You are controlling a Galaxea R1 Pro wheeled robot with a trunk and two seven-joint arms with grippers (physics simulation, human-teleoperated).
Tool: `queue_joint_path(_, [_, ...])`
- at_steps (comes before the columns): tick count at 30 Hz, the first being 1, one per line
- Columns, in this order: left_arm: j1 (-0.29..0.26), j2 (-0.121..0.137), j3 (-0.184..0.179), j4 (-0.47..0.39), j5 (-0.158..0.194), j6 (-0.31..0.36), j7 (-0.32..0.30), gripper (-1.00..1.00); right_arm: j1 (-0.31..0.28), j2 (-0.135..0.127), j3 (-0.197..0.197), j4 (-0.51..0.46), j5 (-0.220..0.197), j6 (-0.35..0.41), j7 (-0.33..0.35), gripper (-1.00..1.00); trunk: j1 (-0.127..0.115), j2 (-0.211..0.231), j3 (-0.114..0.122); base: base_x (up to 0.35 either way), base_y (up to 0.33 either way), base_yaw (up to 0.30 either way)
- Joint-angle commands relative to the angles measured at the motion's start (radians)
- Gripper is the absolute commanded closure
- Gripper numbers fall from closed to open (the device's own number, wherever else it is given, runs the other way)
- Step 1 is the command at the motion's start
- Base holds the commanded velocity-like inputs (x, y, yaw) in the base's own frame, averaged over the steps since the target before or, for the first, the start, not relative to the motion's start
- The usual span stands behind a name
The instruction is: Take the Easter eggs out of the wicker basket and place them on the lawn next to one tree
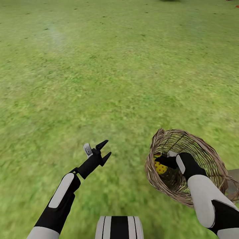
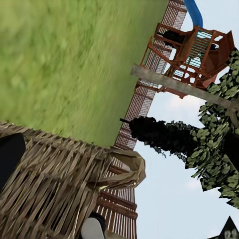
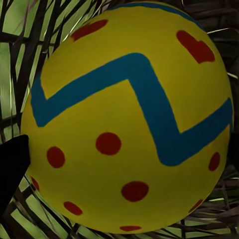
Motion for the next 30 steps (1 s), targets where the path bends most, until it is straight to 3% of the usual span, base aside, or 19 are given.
queue_joint_path(1, [0.0, 0.0, 0.001, 0.001, 0.003, 0.004, -0.001, -1.0, 0.0, 0.001, -0.005, -0.001, 0.005, 0.005, 0.006, 1.0, 0.0, 0.0, -0.001, 0.0, 0.0, 0.0])
queue_joint_path(21, [0.0, 0.0, 0.001, 0.001, 0.003, 0.004, -0.001, -1.0, 0.0, 0.001, -0.005, -0.001, 0.007, -0.002, 0.003, 1.0, 0.001, -0.001, -0.012, 0.0, 0.0, 0.0])
queue_joint_path(30, [0.0, -0.008, -0.001, 0.001, 0.003, 0.004, -0.001, -1.0, 0.001, 0.001, -0.005, 0.0, 0.007, -0.002, 0.002, 1.0, -0.003, 0.001, 0.023, 0.0, 0.0, 0.0])
